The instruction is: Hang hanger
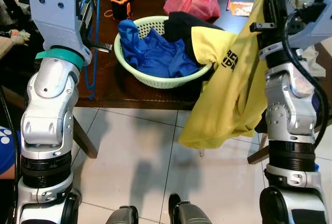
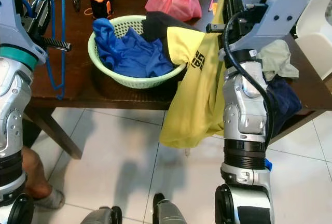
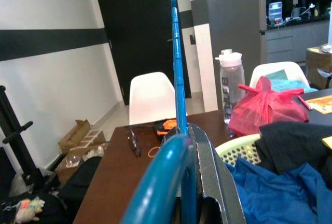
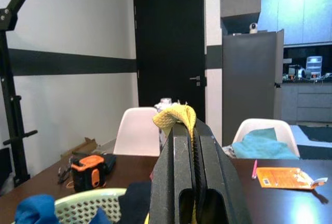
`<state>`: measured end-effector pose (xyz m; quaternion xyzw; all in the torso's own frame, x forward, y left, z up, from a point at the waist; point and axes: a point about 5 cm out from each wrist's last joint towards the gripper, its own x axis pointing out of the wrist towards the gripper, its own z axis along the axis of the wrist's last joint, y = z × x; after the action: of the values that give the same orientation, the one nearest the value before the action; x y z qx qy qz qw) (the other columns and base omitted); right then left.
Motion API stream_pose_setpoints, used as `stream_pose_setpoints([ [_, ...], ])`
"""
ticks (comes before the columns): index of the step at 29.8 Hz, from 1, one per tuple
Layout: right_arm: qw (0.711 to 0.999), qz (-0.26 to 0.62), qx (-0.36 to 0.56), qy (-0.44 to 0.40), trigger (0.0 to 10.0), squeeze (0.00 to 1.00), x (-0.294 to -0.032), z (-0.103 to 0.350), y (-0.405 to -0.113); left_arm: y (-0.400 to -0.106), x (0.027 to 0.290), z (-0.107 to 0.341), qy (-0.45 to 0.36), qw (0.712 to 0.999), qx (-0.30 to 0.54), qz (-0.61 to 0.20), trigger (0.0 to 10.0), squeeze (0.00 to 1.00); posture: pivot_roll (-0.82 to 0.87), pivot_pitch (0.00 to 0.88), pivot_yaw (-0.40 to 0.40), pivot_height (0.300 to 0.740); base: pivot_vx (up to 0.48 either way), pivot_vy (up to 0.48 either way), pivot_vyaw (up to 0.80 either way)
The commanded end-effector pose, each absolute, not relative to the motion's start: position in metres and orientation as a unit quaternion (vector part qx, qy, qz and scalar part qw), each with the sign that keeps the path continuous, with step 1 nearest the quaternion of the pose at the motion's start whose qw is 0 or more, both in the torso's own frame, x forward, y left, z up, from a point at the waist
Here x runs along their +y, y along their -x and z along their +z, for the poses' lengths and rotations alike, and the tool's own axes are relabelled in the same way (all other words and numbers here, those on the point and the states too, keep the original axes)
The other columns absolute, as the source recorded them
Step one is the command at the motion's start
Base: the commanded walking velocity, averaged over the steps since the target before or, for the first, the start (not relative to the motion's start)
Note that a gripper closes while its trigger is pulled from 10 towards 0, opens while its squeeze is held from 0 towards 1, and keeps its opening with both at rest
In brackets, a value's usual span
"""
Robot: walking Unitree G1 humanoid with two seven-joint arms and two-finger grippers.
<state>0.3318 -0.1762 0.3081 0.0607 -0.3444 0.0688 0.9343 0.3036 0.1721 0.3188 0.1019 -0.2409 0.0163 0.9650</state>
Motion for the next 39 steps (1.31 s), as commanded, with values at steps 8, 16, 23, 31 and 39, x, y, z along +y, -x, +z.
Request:
stream_pose_setpoints([
  [8,0.934,0.058,-0.347,-0.058,10.0,0.0,-0.1752,0.3043,-0.3308,-0.3043,0.171,0.3191,-0.113,0.962,-0.247,0.016,10.0,0.0,0.05,0.065,0.005,0.74,-0.325,0.0,0.0],
  [16,0.935,0.058,-0.345,-0.057,10.0,0.0,-0.1757,0.3035,-0.3312,-0.3047,0.1702,0.3193,-0.116,0.962,-0.247,0.015,10.0,0.0,0.05,0.067,0.007,0.74,-0.376,0.0,0.0],
  [23,0.935,0.058,-0.344,-0.058,10.0,0.0,-0.1752,0.3029,-0.3314,-0.3049,0.1703,0.3192,-0.118,0.962,-0.248,0.014,10.0,0.0,0.05,0.07,0.009,0.74,-0.463,0.0,0.0],
  [31,0.936,0.057,-0.343,-0.058,10.0,0.0,-0.1749,0.3018,-0.3316,-0.3054,0.1701,0.3187,-0.12,0.961,-0.248,0.013,10.0,0.0,0.05,0.071,0.012,0.74,-0.459,0.0,0.0],
  [39,0.936,0.052,-0.342,-0.061,10.0,0.0,-0.1764,0.3001,-0.3319,-0.3053,0.1687,0.3187,-0.122,0.961,-0.248,0.01,10.0,0.0,0.05,0.072,0.013,0.74,-0.472,0.0,0.0],
])
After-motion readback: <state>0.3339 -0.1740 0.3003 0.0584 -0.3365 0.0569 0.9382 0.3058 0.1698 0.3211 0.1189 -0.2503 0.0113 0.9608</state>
